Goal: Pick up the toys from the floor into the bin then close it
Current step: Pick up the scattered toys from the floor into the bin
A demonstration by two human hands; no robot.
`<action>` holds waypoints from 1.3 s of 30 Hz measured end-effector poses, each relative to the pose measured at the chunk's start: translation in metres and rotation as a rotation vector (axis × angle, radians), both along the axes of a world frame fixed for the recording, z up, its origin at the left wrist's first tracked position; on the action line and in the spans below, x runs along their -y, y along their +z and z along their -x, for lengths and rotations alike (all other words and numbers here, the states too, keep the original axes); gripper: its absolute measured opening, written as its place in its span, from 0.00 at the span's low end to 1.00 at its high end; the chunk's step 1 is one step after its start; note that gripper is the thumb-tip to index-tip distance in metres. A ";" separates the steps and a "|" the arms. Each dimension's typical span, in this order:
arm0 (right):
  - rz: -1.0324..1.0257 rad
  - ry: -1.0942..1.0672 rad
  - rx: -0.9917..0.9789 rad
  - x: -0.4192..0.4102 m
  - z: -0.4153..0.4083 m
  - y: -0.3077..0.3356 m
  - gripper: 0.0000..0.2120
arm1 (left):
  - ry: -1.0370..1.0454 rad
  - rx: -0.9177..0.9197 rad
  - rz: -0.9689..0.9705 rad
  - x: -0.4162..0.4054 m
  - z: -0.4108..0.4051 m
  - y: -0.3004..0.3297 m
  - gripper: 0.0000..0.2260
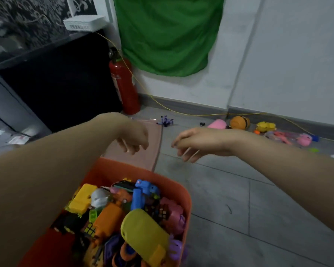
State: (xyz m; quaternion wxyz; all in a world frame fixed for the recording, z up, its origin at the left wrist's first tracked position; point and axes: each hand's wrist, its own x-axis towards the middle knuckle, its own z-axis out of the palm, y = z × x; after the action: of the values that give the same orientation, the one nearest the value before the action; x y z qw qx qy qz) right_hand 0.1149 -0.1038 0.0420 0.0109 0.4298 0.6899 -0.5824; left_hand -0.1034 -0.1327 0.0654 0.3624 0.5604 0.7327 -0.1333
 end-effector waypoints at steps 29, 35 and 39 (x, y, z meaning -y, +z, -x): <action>-0.212 -0.449 0.883 0.078 -0.353 -0.166 0.30 | -0.726 0.116 0.032 -0.027 -0.377 -0.171 0.33; -0.209 -0.632 0.853 0.088 -0.397 -0.186 0.30 | -0.523 0.157 -0.057 -0.020 -0.402 -0.186 0.36; -0.221 -0.724 0.785 0.071 -0.424 -0.196 0.28 | -0.418 0.133 -0.040 -0.022 -0.415 -0.203 0.37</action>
State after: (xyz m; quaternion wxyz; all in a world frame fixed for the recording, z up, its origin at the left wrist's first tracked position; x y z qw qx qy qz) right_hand 0.5386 -0.1753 -0.1540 0.0210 0.8236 0.4989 -0.2690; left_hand 0.3112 -0.1108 -0.1372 0.3630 0.7147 0.5778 -0.1537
